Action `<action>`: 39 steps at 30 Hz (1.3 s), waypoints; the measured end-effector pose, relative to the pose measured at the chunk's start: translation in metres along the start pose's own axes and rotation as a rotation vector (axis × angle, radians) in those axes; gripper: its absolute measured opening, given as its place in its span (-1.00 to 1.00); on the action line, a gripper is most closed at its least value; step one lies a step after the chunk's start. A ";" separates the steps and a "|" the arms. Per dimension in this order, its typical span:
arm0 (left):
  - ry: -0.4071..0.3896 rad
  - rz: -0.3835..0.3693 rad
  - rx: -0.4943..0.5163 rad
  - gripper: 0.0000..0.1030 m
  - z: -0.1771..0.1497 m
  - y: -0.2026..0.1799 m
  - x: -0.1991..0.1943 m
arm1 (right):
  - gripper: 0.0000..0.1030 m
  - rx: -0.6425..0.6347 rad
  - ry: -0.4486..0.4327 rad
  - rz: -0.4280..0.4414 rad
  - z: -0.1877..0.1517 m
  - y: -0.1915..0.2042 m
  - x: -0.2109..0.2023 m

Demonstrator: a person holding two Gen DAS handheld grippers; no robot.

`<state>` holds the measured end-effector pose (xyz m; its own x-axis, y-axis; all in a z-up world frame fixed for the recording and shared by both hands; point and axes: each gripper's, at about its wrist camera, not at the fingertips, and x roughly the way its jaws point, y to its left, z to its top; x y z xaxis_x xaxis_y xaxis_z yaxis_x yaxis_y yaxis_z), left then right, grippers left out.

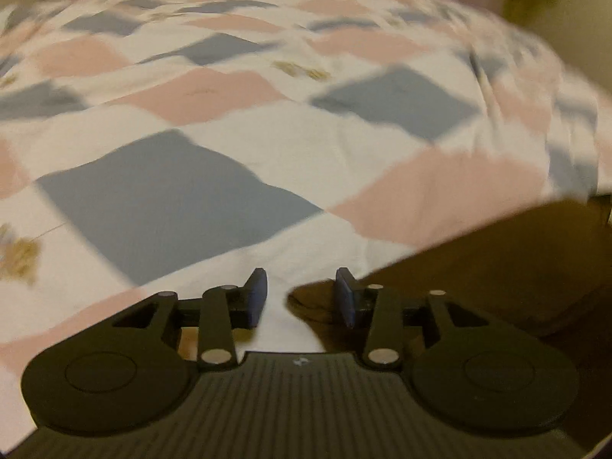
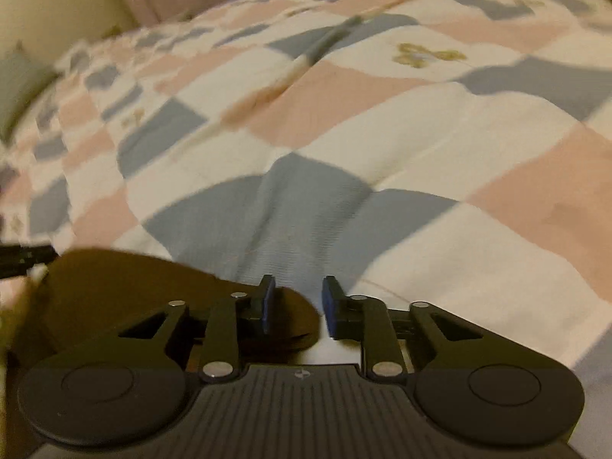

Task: Fold clothes

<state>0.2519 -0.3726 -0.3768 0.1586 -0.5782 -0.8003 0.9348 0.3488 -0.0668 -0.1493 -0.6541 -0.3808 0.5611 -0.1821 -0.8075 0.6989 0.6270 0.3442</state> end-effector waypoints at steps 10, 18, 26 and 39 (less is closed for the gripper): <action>0.170 -0.306 -0.544 -0.16 0.005 0.062 0.028 | -0.06 0.359 0.137 0.312 0.011 -0.046 0.018; 0.215 -0.419 -0.488 -0.70 -0.001 0.041 0.050 | -0.54 0.344 0.185 0.431 0.012 -0.040 0.038; 0.038 -0.358 -0.189 -0.73 0.005 0.016 -0.034 | -0.65 -0.005 -0.044 0.335 0.010 0.014 -0.045; 0.029 -0.122 0.143 -0.67 -0.155 -0.046 -0.197 | -0.66 -0.330 -0.092 0.042 -0.182 0.117 -0.211</action>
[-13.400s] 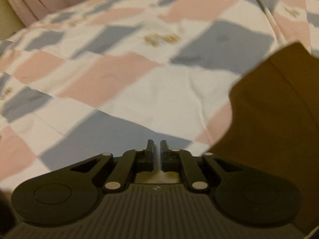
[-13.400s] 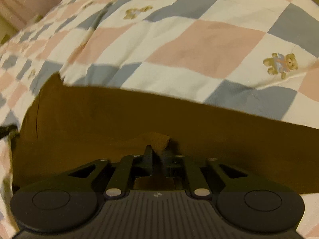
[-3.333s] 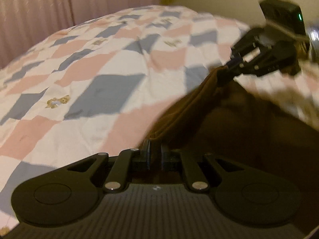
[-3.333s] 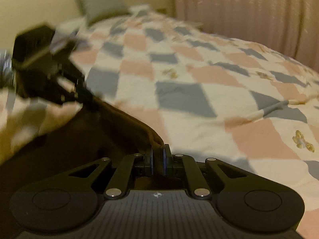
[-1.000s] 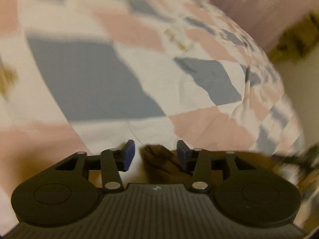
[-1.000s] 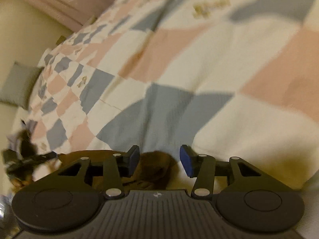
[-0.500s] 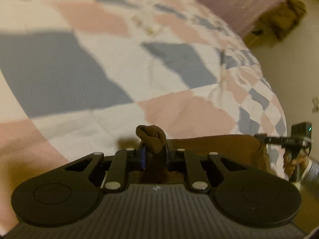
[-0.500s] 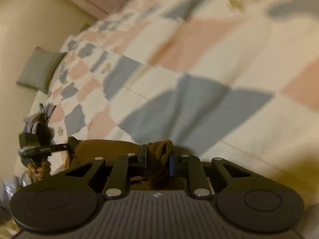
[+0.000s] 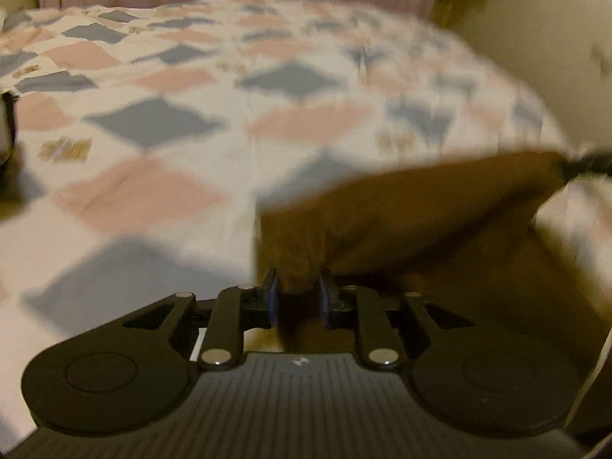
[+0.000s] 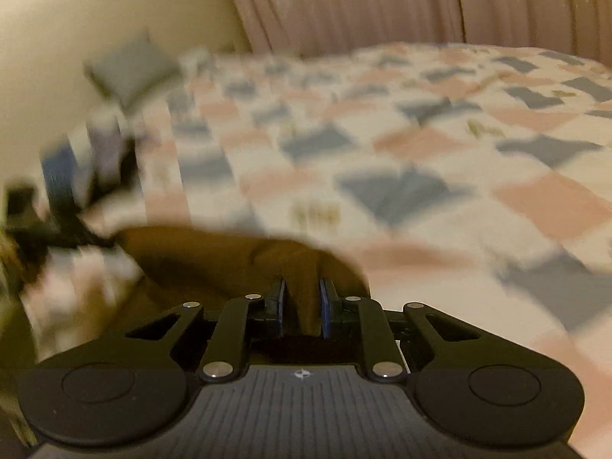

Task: Fold clothes

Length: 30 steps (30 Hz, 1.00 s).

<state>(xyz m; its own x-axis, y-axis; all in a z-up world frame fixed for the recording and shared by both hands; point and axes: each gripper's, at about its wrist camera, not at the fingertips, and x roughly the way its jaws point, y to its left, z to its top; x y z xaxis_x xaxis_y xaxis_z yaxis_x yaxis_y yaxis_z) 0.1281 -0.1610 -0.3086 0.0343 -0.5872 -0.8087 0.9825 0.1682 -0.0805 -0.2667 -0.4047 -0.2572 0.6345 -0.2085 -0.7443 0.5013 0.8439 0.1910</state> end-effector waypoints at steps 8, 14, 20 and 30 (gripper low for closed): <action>0.085 0.260 0.474 -0.54 -0.093 -0.062 -0.015 | 0.03 -0.211 0.206 -0.416 -0.089 0.091 0.012; -0.117 0.368 1.011 -0.07 -0.107 -0.113 -0.009 | 0.53 -0.773 0.081 -0.471 -0.097 0.169 0.032; -0.141 0.449 1.357 -0.09 -0.129 -0.120 0.048 | 0.36 -1.124 0.127 -0.525 -0.127 0.167 0.082; -0.137 0.513 1.365 -0.81 -0.110 -0.132 0.012 | -0.80 -1.129 0.051 -0.494 -0.090 0.125 0.041</action>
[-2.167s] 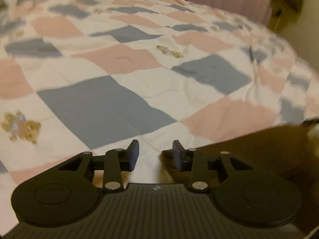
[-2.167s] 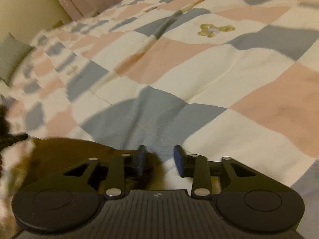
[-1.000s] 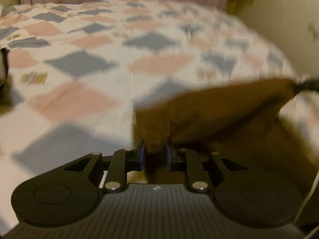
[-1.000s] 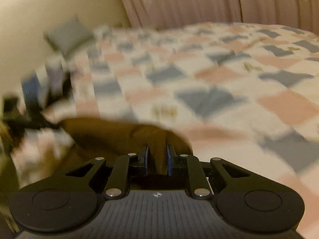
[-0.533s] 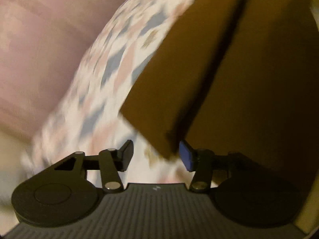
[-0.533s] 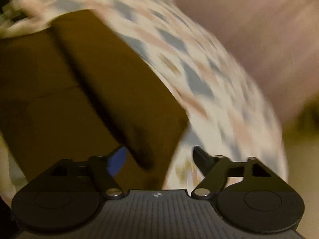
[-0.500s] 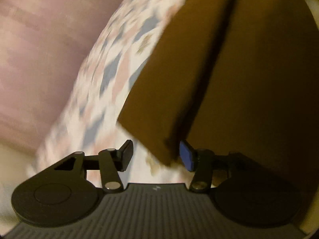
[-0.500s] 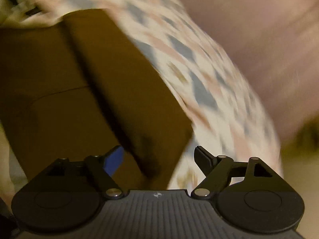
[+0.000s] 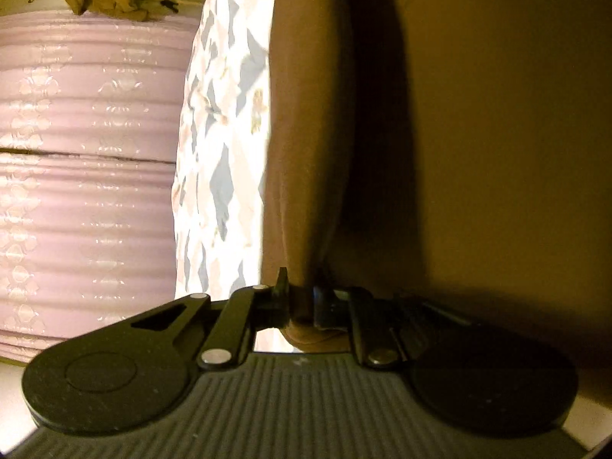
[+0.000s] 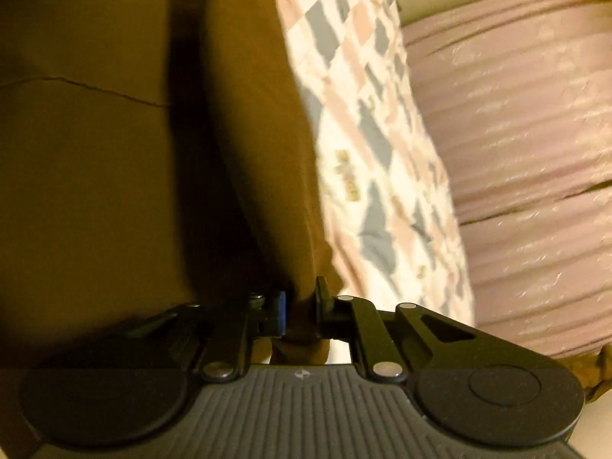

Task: Fold clothes

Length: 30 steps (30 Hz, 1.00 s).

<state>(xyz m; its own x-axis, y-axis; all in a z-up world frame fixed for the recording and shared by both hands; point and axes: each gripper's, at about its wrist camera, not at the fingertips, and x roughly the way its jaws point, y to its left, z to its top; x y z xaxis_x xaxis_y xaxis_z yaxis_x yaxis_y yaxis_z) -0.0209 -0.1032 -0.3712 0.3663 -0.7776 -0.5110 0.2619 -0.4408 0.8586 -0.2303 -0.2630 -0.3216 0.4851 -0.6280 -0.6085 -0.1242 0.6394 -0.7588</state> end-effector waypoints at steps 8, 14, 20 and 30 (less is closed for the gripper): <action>0.067 -0.110 -0.077 -0.81 0.029 -0.047 -0.097 | -0.80 -0.026 -0.019 0.143 -0.030 0.039 -0.068; 0.137 -0.101 -0.114 -0.81 0.031 -0.056 -0.111 | -0.80 0.026 -0.027 0.173 -0.030 0.060 -0.094; 0.169 -0.118 -0.126 -0.81 0.033 -0.061 -0.111 | -0.79 0.049 -0.024 0.187 -0.027 0.074 -0.101; 0.209 -0.193 -0.095 -0.66 0.022 -0.069 -0.104 | -0.28 0.060 0.050 0.237 -0.037 0.089 -0.096</action>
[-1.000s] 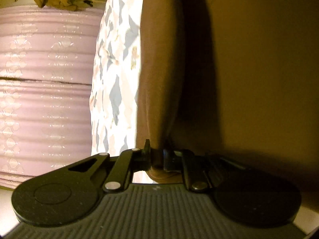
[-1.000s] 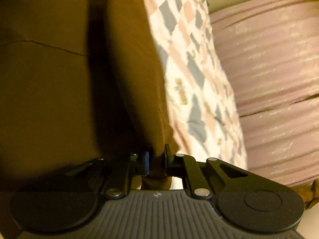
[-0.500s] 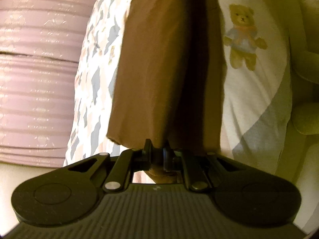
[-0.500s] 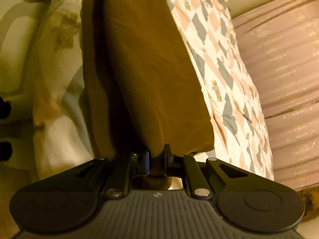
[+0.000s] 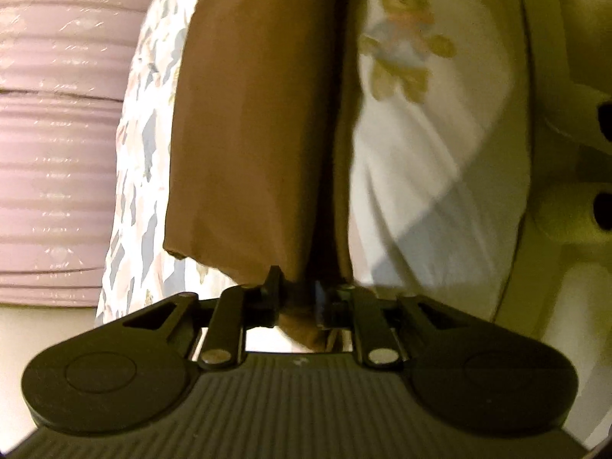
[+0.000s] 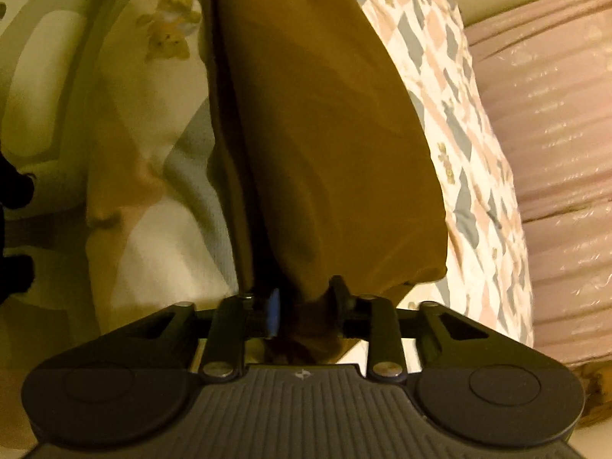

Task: Fold clothes

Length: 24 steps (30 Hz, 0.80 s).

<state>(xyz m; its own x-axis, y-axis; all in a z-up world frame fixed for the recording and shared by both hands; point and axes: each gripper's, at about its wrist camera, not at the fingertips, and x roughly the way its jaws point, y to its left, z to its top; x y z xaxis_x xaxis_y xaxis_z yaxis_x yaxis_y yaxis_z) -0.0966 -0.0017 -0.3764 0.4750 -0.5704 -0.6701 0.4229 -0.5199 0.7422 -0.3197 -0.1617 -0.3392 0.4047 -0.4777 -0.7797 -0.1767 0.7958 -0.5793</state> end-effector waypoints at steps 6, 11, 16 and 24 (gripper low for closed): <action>0.124 -0.179 -0.264 -0.40 -0.030 0.074 -0.011 | 0.29 0.567 0.073 0.144 -0.032 -0.100 -0.006; 0.110 -0.301 -0.990 -0.25 -0.077 0.194 0.028 | 0.30 1.235 -0.032 0.371 -0.079 -0.190 0.044; 0.012 -0.449 -1.587 -0.22 -0.110 0.239 0.093 | 0.30 1.668 -0.090 0.632 -0.117 -0.230 0.095; 0.036 -0.691 -2.094 -0.12 -0.139 0.212 0.181 | 0.32 1.785 -0.068 0.595 -0.115 -0.245 0.151</action>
<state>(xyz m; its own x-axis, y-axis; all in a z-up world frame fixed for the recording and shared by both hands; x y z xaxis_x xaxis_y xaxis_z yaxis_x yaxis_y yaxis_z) 0.1858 -0.1269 -0.3396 -0.0726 -0.6301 -0.7731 0.4536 0.6695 -0.5883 -0.3185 -0.4720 -0.3420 0.6884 -0.0524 -0.7234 0.7101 0.2521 0.6574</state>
